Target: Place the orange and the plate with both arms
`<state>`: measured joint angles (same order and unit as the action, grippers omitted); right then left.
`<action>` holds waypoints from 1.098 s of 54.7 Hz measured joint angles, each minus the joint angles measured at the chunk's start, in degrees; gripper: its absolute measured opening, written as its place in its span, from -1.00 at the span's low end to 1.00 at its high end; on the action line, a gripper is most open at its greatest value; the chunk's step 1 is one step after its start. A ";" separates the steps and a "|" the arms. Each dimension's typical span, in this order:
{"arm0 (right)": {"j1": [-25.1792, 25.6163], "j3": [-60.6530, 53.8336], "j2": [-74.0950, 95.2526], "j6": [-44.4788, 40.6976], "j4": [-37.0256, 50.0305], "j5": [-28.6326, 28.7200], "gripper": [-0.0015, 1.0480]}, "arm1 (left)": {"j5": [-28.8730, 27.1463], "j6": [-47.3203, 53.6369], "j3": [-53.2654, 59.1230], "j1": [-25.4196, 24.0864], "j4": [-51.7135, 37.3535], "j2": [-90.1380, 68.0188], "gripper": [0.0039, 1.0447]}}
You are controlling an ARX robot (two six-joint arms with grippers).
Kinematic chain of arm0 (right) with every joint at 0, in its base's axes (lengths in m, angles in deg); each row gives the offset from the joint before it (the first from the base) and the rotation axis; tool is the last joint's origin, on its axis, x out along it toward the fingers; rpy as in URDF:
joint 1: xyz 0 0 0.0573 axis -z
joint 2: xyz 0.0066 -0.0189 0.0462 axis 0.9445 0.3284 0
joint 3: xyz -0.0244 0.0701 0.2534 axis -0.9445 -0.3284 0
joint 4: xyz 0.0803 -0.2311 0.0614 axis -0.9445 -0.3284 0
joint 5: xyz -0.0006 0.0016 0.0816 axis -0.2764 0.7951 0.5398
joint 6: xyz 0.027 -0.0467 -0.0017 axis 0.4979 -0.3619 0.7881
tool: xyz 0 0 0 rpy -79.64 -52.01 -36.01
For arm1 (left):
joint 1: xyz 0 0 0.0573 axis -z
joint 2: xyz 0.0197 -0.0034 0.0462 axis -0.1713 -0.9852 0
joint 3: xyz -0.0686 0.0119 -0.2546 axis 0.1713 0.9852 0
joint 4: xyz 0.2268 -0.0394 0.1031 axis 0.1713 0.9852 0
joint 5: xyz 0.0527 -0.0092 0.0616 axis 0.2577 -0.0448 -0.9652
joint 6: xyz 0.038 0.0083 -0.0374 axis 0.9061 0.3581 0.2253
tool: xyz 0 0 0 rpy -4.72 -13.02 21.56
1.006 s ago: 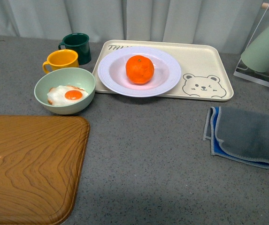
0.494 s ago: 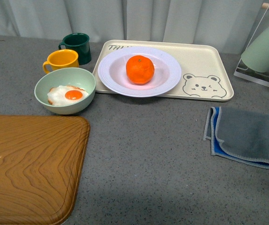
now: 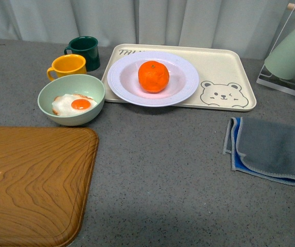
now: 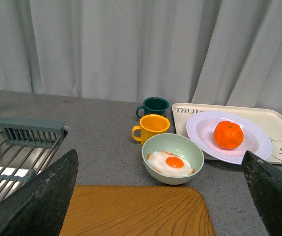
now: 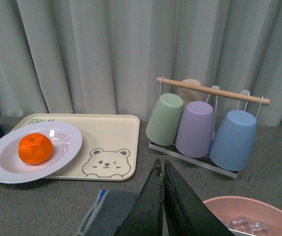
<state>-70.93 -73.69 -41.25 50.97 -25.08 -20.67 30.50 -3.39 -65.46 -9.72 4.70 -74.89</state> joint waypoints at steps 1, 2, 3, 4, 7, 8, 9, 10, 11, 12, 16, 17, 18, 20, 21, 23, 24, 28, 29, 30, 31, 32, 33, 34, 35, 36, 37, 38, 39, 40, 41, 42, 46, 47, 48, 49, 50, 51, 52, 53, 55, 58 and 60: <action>0.00 0.00 -0.33 0.00 -0.31 0.00 -0.98 | 0.00 0.00 0.00 0.00 0.00 0.00 0.88; 0.00 0.00 -1.01 0.00 -0.96 0.00 -0.98 | 0.00 0.00 0.00 0.00 0.00 0.00 0.88; 0.00 0.00 -1.70 0.00 -1.64 0.00 -0.98 | 0.02 0.00 0.00 0.00 0.00 0.00 0.88; 0.00 0.00 -2.05 0.00 -1.97 0.00 -0.98 | 0.00 0.00 0.00 0.00 0.00 0.00 0.88; 0.00 0.00 -3.74 0.00 -3.56 0.00 -0.98 | 0.00 0.00 0.00 0.00 0.00 0.00 0.88; 0.00 0.00 -4.39 0.00 -4.15 0.00 -0.98 | 0.00 0.00 0.00 0.00 0.00 0.00 0.88; 0.00 -0.02 -5.07 0.00 -4.79 0.00 -0.98 | 0.02 0.00 0.00 0.00 0.00 0.00 0.88; 0.00 -0.02 -5.40 0.00 -5.09 0.00 -0.98 | 0.00 0.00 0.00 0.00 0.00 0.00 0.88; 0.00 -0.02 -6.01 0.00 -5.66 0.00 -0.98 | 0.02 0.00 0.00 0.00 0.00 0.00 0.88; 0.00 -0.02 -6.64 0.00 -6.27 0.00 -0.98 | 0.00 0.00 0.00 0.00 0.00 0.00 0.88; 0.00 -0.02 -8.44 0.00 -7.93 0.02 -0.98 | 0.00 0.00 0.00 0.00 0.00 0.00 0.88; 0.00 -0.02 -8.98 0.00 -8.48 0.00 -0.98 | 0.00 0.00 0.00 0.00 0.00 0.00 0.88; 0.00 -0.02 -9.53 0.00 -8.98 0.00 -0.98 | 0.00 0.00 0.00 0.00 0.00 0.00 0.88; 0.00 -0.02 -10.29 0.00 -9.75 0.02 -0.98 | 0.00 0.00 0.00 0.00 0.02 0.00 0.88; 0.00 -0.02 -10.82 0.00 -10.25 0.00 -0.98 | 0.00 0.00 0.00 0.00 0.00 0.00 0.88; 0.00 -0.02 -11.61 0.00 -11.04 0.00 -0.98 | 0.00 0.00 0.00 0.00 0.00 0.00 0.88; 0.00 -0.02 -12.11 0.00 -11.54 0.00 -0.98 | 0.00 0.00 0.00 0.00 0.02 0.00 0.88; 0.00 -0.02 -13.66 0.00 -12.96 0.00 -0.98 | 0.00 0.00 0.00 0.00 0.00 0.00 0.88; 0.00 -0.02 -14.10 0.00 -13.40 0.00 -0.98 | 0.00 0.00 0.00 0.00 0.00 0.00 0.88; 0.00 -0.02 -14.75 0.00 -14.05 0.00 -0.98 | 0.00 0.00 0.00 0.00 0.00 0.00 0.88; 0.00 -0.02 -15.17 0.00 -14.47 0.00 -0.98 | 0.00 0.00 0.00 0.00 0.00 0.00 0.88; 0.00 -0.02 -15.78 0.00 -15.10 0.00 -0.98 | 0.00 0.00 0.00 0.00 0.00 0.00 0.88; 0.00 -0.02 -16.37 0.00 -15.69 0.02 -0.98 | 0.00 0.00 0.00 0.00 0.00 0.00 0.88; 0.00 -0.02 -16.74 0.00 -16.06 0.00 -0.98 | 0.00 0.00 0.00 0.00 0.00 0.00 0.88; 0.00 -0.02 -17.33 0.00 -16.63 0.02 -0.98 | 0.00 0.00 0.00 0.00 0.00 0.00 0.88; 0.00 -0.02 -17.68 0.00 -16.98 0.02 -0.98 | 0.00 0.00 0.00 0.00 0.00 0.00 0.88; 0.00 -0.02 -18.05 0.00 -17.33 0.00 -0.98 | 0.00 0.00 0.00 0.00 0.00 0.00 0.88; 0.00 -0.02 -18.40 0.00 -17.70 0.02 -0.98 | 0.00 0.00 0.00 0.00 0.00 0.00 0.88; 0.00 -0.02 -18.58 0.00 -17.88 0.00 -0.98 | 0.00 0.00 0.00 0.00 0.00 0.00 0.88; 0.00 -0.02 -19.08 0.00 -18.36 0.00 -0.98 | 0.00 0.00 0.00 0.00 0.02 0.00 0.88; 0.00 -0.02 -19.41 0.00 -18.69 0.00 -0.98 | 0.00 0.00 0.00 0.00 0.00 0.00 0.88; 0.00 -0.02 -19.71 0.00 -18.99 0.00 -0.98 | 0.02 0.00 0.00 0.00 0.00 0.00 0.88; 0.00 -0.02 -20.76 0.00 -20.06 0.00 -0.98 | 0.02 0.00 0.00 0.00 0.00 0.00 0.88; 0.00 -0.02 -21.05 0.00 -20.33 0.02 -0.98 | 0.00 0.00 0.00 0.00 0.00 0.00 0.88; 0.00 -0.02 -21.33 0.00 -20.61 0.02 -0.98 | 0.02 0.00 0.00 0.00 0.00 0.00 0.88; 0.00 -0.02 -21.59 0.00 -20.85 0.02 -0.98 | 0.00 0.00 0.00 0.00 0.00 0.00 0.88; 0.00 -0.02 -21.73 0.00 -20.98 0.02 -0.98 | 0.00 0.00 0.00 0.00 0.00 0.00 0.88; 0.00 -0.02 -21.94 0.00 -21.22 0.02 -0.98 | 0.02 0.00 0.00 0.00 0.00 0.00 0.88; 0.00 -0.02 -22.18 0.00 -21.44 0.02 -0.98 | 0.00 0.00 0.00 0.00 0.00 0.00 0.88; 0.00 -0.02 -22.29 0.00 -21.55 0.02 -0.98 | 0.02 0.00 0.00 0.00 0.00 0.00 0.88; 0.00 0.00 -23.87 0.00 -23.28 0.02 -0.98 | 0.00 0.00 0.00 0.00 0.00 0.00 0.88; 0.00 0.02 -27.80 0.00 -28.85 0.02 -0.98 | 0.00 0.00 0.00 0.00 0.00 0.00 0.88; 0.00 0.02 -29.75 0.00 -31.08 0.07 -0.98 | 0.00 0.00 0.00 0.00 0.00 0.00 0.88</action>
<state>-70.93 -73.67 -71.00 50.97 -56.16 -20.61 30.50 -3.39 -65.46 -9.72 4.70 -74.89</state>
